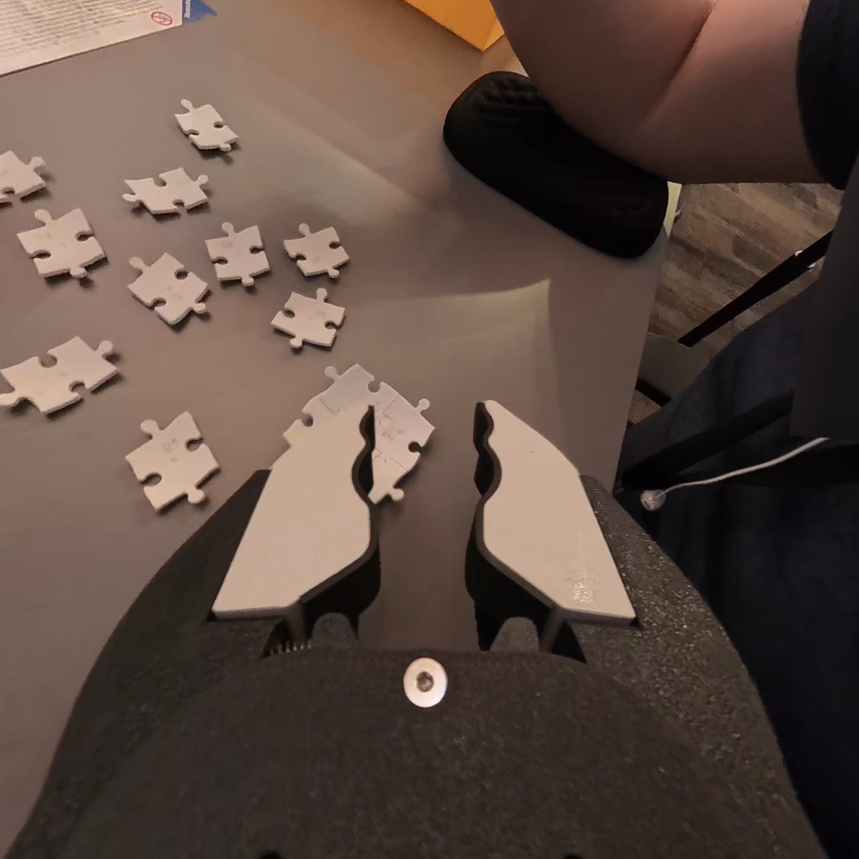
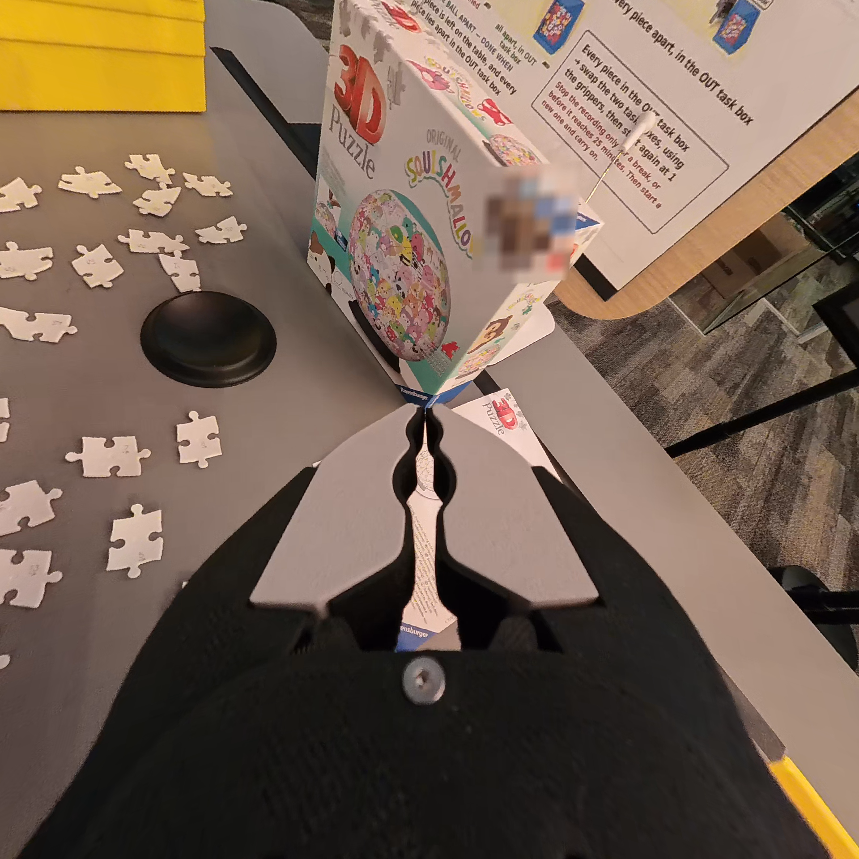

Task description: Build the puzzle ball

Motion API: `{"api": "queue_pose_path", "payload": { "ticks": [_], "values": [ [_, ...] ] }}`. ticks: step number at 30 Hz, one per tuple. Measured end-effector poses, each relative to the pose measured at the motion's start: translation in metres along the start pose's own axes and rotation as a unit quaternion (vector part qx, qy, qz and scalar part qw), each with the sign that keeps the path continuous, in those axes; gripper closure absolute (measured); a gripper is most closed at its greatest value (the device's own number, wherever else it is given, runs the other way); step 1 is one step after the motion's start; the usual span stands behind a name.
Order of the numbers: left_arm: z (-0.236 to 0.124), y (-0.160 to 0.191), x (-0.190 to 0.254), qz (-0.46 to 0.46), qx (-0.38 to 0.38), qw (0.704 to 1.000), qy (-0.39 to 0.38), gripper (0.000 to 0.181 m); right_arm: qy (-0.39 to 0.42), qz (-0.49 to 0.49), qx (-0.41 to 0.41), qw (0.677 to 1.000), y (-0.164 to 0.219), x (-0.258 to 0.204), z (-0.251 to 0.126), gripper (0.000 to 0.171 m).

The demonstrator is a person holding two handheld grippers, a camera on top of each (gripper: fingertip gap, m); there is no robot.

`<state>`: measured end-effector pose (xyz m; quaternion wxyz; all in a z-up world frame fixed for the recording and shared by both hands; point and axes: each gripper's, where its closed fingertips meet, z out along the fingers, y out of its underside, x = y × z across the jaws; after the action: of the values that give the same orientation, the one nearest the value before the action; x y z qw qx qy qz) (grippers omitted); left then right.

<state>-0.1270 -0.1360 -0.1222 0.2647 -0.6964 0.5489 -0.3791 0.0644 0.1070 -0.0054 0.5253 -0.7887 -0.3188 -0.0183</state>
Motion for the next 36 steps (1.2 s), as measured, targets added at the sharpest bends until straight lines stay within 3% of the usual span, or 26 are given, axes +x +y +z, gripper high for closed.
{"api": "queue_pose_path", "payload": {
  "ticks": [3, 8, 17, 36],
  "values": [
    [0.008, -0.005, -0.004, 0.009, 0.006, 1.0, -0.014, 0.159, -0.001, -0.001, 0.0, 1.0, 0.0, 0.0, 0.0, 0.17],
    [0.018, 0.0, -0.009, 0.004, -0.017, 1.0, -0.017, 0.17, -0.007, 0.0, 0.002, 1.0, 0.0, -0.001, 0.0, 0.17],
    [0.024, 0.016, -0.017, 0.013, -0.075, 0.996, -0.039, 0.171, -0.021, -0.01, -0.002, 1.0, 0.0, -0.01, 0.003, 0.169],
    [0.02, 0.019, -0.016, 0.003, -0.08, 0.996, -0.033, 0.169, -0.044, -0.029, -0.004, 0.999, -0.005, -0.026, 0.003, 0.17]
  ]
}}
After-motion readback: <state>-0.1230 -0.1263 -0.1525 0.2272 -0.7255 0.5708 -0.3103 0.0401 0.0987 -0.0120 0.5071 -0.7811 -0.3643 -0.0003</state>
